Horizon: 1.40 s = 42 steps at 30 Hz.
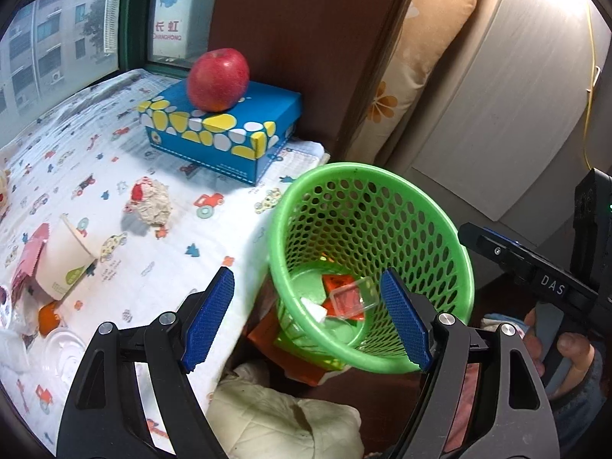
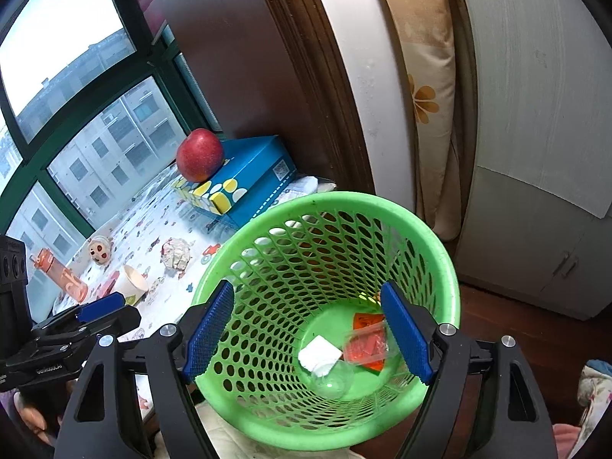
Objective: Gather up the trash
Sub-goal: 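Move both tools back over the bed toward the white cup lid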
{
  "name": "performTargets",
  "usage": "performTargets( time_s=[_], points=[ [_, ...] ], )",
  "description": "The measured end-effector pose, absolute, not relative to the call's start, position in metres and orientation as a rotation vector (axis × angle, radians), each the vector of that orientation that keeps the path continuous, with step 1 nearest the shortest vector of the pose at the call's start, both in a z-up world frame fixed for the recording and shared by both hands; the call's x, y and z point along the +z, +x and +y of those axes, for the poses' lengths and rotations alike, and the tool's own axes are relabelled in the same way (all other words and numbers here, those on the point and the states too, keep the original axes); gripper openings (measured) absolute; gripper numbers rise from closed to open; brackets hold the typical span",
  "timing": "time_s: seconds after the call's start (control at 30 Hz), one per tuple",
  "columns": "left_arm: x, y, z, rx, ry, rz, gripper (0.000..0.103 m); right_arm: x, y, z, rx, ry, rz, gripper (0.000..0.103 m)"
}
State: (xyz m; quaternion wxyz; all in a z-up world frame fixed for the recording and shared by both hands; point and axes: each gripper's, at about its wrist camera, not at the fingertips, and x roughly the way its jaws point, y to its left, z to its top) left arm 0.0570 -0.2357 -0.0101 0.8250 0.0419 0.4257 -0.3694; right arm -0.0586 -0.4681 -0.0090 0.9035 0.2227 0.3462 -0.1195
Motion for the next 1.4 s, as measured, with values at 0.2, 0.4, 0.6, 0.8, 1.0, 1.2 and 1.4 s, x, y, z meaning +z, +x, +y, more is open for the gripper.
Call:
performTargets(
  time_s=[0.2, 0.4, 0.6, 0.8, 1.0, 1.2, 1.4],
  points=[
    [-0.014, 0.066, -0.186, -0.668, 0.063, 0.893, 0.078, -0.005, -0.042, -0.441, -0.182, 0.432, 0.727, 0.076],
    [-0.023, 0.080, -0.130, -0.544, 0.026, 0.906, 0.078, 0.000, -0.023, -0.413, -0.120, 0.403, 0.731, 0.077],
    [-0.038, 0.088, -0.077, -0.442, 0.016, 0.920, 0.090, 0.003, -0.008, -0.388, -0.063, 0.379, 0.734, 0.079],
    [-0.065, 0.093, -0.039, -0.384, 0.014, 0.972, 0.095, -0.001, 0.004, -0.360, -0.010, 0.355, 0.756, 0.080],
    [-0.092, 0.096, -0.025, -0.376, 0.049, 1.025, 0.095, -0.005, 0.012, -0.340, 0.027, 0.337, 0.776, 0.080],
    [-0.106, 0.102, -0.024, -0.386, 0.068, 1.048, 0.095, -0.008, 0.020, -0.325, 0.053, 0.320, 0.793, 0.080],
    [-0.112, 0.106, -0.029, -0.400, 0.098, 1.055, 0.095, -0.012, 0.025, -0.318, 0.065, 0.315, 0.808, 0.080]
  ],
)
